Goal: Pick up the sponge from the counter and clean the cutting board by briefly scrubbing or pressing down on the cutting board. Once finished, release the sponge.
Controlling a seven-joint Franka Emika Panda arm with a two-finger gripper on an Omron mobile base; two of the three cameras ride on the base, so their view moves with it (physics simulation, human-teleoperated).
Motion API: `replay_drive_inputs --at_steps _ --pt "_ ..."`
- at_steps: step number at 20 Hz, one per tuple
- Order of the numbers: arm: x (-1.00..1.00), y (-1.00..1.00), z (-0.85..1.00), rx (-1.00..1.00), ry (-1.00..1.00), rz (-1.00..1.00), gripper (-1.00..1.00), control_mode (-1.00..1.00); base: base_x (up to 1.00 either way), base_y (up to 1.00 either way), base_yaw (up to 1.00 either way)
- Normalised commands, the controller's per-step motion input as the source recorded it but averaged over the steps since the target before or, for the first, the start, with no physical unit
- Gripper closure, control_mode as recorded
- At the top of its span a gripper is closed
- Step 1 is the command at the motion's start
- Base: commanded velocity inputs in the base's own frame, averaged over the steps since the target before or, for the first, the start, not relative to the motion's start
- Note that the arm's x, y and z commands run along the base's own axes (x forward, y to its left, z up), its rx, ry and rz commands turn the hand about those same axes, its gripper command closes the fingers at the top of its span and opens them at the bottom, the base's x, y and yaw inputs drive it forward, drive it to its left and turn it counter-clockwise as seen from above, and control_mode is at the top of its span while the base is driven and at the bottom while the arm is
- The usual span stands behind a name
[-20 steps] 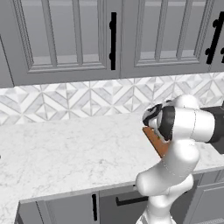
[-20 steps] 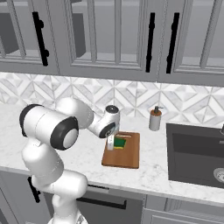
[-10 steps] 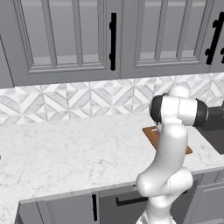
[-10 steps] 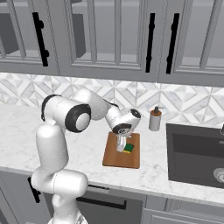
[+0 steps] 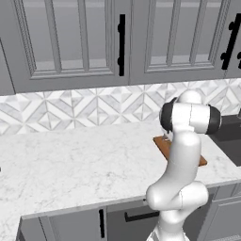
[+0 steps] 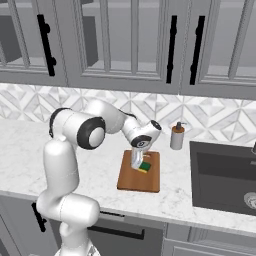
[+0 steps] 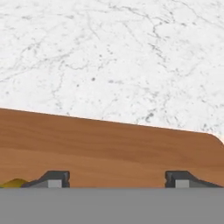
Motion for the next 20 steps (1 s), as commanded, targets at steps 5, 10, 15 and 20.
replay_drive_inputs --at_steps 5,10,15,20 --pt "-0.12 0.65 0.02 0.0 -0.07 0.0 -1.0 -1.0 0.0 0.0 0.0" --pt "0.01 -0.07 -0.18 0.2 -0.03 0.03 -1.0 -1.0 0.0 0.0 0.0" --pt "-0.01 -0.5 -1.0 0.45 0.13 0.27 -1.0 -1.0 0.0 0.0 0.0" --pt "-0.69 0.54 -1.0 0.43 0.06 0.38 -1.0 -1.0 0.0 0.0 0.0"
